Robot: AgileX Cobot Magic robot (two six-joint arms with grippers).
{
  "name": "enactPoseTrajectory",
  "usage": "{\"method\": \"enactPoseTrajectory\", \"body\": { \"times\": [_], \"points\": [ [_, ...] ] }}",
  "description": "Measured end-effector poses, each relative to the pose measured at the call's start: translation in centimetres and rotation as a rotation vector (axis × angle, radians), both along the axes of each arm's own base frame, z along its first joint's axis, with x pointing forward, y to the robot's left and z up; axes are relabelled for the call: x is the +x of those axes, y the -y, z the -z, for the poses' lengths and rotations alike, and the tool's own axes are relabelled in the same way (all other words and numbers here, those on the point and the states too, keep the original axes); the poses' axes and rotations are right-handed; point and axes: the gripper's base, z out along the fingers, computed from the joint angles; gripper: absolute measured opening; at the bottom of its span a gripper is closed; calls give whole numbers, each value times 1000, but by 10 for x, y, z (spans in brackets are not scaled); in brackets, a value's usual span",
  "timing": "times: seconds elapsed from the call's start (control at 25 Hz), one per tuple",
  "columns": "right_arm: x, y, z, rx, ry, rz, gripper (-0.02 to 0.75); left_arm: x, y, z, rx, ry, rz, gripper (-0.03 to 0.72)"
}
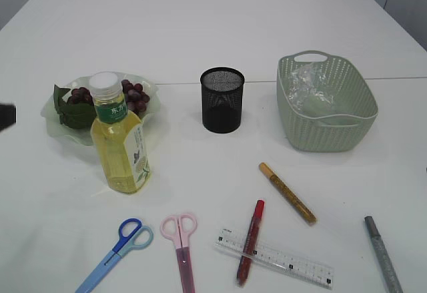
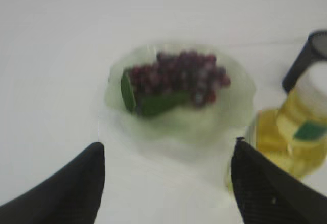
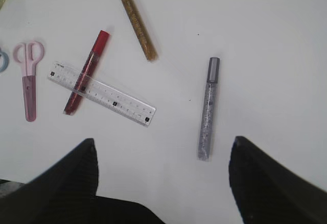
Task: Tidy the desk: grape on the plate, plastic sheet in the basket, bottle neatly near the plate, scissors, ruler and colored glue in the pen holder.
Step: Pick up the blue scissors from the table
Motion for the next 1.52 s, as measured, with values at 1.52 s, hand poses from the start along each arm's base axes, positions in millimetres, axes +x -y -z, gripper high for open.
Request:
{"method": "enactPoseTrajectory", "body": {
  "times": [1.52],
  "points": [
    [24,-26,5,-30,-118,-116,583,-44,13,-55,-79,-605,101,490]
  ]
}}
